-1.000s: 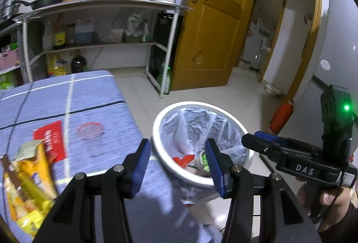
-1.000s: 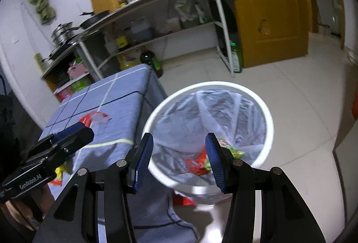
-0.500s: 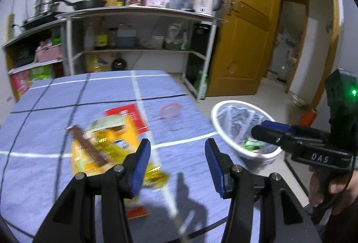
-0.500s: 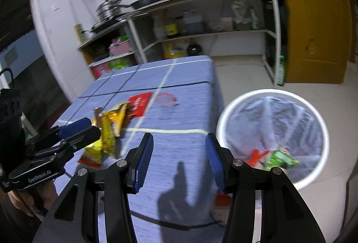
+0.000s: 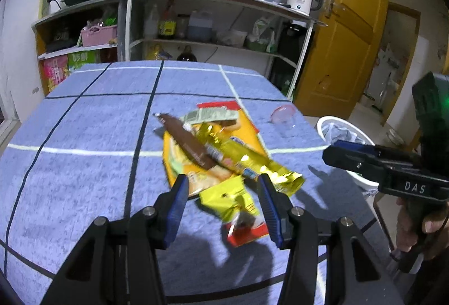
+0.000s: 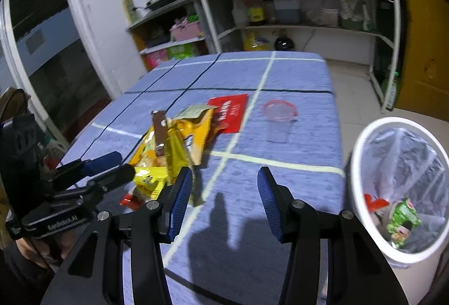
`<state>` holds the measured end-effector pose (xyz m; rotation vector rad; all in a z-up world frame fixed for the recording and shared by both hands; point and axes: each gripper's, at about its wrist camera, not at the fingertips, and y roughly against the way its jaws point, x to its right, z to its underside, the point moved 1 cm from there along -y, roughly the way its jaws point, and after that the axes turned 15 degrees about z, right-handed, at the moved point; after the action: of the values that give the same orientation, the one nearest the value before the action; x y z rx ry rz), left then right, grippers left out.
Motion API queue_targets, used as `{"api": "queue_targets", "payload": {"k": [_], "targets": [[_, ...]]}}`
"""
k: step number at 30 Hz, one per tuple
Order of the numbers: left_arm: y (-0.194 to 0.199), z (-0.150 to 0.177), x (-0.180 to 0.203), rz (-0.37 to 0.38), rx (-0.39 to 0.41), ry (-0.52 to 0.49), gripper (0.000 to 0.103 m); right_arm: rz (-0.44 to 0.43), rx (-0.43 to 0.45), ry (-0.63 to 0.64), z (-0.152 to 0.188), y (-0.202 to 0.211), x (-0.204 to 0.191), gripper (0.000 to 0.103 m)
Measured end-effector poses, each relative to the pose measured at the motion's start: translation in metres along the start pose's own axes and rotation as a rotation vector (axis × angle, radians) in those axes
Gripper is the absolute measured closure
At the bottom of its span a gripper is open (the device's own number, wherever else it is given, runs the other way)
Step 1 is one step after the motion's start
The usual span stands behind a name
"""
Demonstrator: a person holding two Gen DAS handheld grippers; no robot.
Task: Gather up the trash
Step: 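Grasp the yellow wrapper with the left tool while the right tool grasps the gold wrapper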
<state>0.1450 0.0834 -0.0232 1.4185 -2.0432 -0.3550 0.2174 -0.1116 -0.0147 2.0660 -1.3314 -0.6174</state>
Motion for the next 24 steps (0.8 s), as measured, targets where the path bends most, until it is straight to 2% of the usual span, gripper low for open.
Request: {"api": "queue_targets", "payload": {"k": [9, 11, 13, 20, 24], "targets": [[0.002, 0.01, -0.016, 0.034, -0.02, 0.062, 0.05, -0.064, -0.087, 0.095, 0.0, -0.034, -0.039, 0.054], [-0.001, 0.011, -0.018, 0.04, -0.029, 0.07, 0.05, -0.064, -0.104, 0.108, 0.001, -0.04, -0.043, 0.06], [-0.002, 0.012, -0.019, 0.058, -0.032, 0.085, 0.05, -0.069, -0.131, 0.115, 0.002, -0.047, -0.044, 0.073], [-0.013, 0.012, -0.009, 0.108, -0.067, 0.091, 0.05, -0.078, -0.136, 0.119, 0.005, -0.047, -0.042, 0.084], [-0.022, 0.013, -0.003, 0.098, -0.091, 0.086, 0.051, -0.063, -0.119, 0.108, 0.005, -0.042, -0.037, 0.087]]}}
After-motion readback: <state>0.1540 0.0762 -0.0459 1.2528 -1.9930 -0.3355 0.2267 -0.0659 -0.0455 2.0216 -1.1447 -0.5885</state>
